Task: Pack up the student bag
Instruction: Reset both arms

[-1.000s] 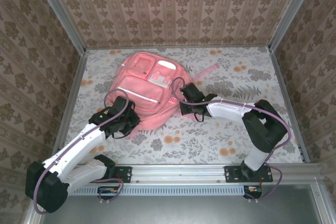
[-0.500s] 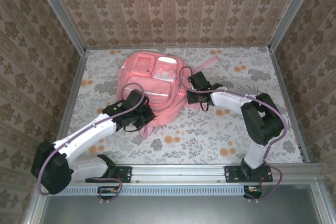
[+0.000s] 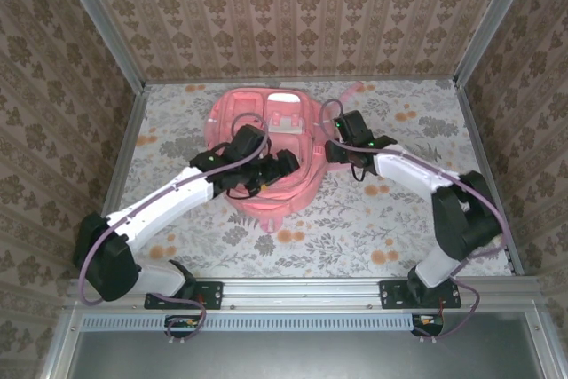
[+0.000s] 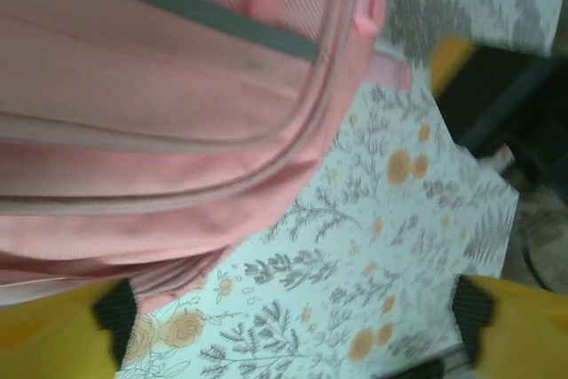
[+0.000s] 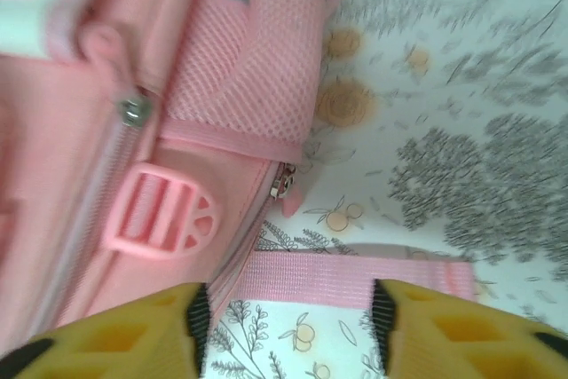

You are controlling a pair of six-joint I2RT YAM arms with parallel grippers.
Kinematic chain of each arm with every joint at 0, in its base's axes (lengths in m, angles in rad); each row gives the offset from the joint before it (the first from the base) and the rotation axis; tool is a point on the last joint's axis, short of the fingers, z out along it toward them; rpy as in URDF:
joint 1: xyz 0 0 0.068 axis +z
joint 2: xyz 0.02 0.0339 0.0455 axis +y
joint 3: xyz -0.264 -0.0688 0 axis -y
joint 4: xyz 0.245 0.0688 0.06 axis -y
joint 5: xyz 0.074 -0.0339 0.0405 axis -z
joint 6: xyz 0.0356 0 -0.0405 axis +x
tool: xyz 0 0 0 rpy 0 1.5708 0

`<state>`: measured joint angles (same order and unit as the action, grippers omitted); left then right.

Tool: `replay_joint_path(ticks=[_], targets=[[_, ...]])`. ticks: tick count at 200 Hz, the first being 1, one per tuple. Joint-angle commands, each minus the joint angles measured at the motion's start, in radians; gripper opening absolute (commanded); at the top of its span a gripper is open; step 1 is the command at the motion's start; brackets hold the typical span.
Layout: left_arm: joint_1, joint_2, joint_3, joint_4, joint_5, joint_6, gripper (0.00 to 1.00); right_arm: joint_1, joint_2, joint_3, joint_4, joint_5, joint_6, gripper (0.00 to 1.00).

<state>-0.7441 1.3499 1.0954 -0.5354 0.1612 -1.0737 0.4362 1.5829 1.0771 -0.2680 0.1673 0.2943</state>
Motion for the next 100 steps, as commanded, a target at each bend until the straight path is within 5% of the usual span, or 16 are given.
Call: replay_joint_path(ticks=[1, 41, 100], targets=[[0.101, -0.055, 0.055, -0.155, -0.055, 0.185, 1.0, -0.012, -0.175, -0.075, -0.016, 0.083, 0.01, 0.64], [0.408, -0.137, 0.037, -0.25, -0.243, 0.424, 1.0, -0.061, -0.466, -0.262, 0.063, 0.203, -0.038, 0.99], [0.614, -0.211, -0.307, 0.289, -0.616, 0.816, 1.0, -0.165, -0.608, -0.526, 0.331, 0.401, -0.21, 1.0]])
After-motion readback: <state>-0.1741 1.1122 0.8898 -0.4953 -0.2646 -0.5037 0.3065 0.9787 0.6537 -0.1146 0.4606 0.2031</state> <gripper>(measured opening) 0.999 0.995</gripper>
